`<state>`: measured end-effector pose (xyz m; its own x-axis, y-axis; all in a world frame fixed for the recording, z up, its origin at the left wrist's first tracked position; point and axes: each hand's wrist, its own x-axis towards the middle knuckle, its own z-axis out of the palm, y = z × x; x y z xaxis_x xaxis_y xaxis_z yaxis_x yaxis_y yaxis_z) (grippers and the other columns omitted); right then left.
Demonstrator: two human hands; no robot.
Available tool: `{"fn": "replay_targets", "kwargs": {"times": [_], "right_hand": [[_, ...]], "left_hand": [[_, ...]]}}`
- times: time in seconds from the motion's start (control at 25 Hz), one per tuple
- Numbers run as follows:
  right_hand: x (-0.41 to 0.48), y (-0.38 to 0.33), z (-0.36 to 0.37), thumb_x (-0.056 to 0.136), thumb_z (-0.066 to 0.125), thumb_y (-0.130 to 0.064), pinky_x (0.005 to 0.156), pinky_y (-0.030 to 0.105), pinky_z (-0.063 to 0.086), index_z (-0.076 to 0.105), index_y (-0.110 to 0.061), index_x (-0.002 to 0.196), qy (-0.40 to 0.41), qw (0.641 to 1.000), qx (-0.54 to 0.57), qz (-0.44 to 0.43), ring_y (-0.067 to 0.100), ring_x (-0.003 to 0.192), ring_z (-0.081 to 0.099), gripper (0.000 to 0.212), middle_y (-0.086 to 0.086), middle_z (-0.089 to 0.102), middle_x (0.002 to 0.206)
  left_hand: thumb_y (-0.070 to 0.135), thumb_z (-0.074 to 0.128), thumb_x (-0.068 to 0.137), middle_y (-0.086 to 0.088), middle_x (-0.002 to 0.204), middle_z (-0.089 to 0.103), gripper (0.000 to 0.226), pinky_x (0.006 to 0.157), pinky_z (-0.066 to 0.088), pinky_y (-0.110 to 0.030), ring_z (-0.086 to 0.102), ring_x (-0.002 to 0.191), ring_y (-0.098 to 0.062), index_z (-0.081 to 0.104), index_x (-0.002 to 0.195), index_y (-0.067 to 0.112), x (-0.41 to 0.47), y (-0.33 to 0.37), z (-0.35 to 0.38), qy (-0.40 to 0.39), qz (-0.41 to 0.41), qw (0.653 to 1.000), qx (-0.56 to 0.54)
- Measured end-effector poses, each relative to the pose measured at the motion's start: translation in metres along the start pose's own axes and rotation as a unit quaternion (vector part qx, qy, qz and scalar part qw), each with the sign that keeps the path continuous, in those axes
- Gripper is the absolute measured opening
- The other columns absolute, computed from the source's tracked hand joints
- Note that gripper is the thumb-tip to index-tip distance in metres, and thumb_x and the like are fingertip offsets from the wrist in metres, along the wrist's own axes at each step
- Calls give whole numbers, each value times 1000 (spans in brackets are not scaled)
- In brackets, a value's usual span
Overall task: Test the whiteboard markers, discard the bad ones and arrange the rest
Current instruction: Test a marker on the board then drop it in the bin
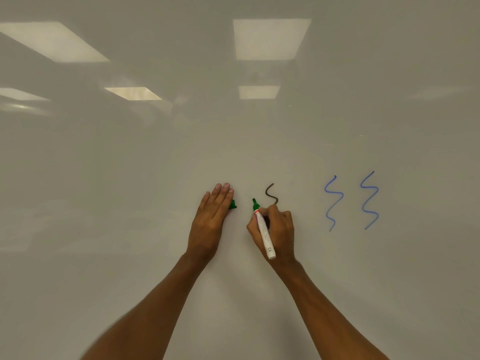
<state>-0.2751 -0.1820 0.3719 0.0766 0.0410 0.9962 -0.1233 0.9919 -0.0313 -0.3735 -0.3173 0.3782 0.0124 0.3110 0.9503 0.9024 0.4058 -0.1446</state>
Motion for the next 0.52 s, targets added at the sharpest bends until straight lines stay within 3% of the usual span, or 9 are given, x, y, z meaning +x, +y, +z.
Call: {"fn": "replay_targets", "kwargs": {"times": [0.12, 0.28, 0.44, 0.52], "right_hand": [[-22, -1, -2, 75, 68, -7, 53, 27, 36, 56, -8, 65, -41, 996, -12, -84, 13, 48, 39, 16, 1, 44, 54], [-44, 8, -14, 75, 67, -6, 52, 28, 35, 54, -8, 63, -41, 998, -15, -45, 13, 48, 38, 18, 1, 44, 54], [-66, 4, -23, 79, 64, -11, 48, 33, 38, 55, -11, 66, -137, 982, -25, -130, 14, 49, 39, 16, -1, 46, 56], [-70, 7, -31, 86, 61, -19, 50, 29, 39, 57, -13, 77, -144, 985, -17, -97, 12, 52, 40, 10, -1, 52, 61]], "left_hand": [[21, 17, 105, -10, 151, 31, 44, 119, 16, -36, 22, 143, -20, 34, 142, 2, 0, 0, -1, -1, 2, 1000, -7], [20, 17, 105, -11, 150, 32, 45, 119, 17, -38, 23, 143, -21, 36, 141, 1, -1, 0, 0, 3, -1, 1000, -3], [21, 19, 105, -12, 149, 33, 45, 118, 20, -40, 26, 141, -25, 37, 140, 0, -1, 3, -1, 12, 2, 1000, -7], [20, 23, 104, -13, 147, 36, 43, 116, 22, -44, 29, 140, -27, 39, 139, 0, -1, 9, -3, 28, -1, 1000, 4]]}}
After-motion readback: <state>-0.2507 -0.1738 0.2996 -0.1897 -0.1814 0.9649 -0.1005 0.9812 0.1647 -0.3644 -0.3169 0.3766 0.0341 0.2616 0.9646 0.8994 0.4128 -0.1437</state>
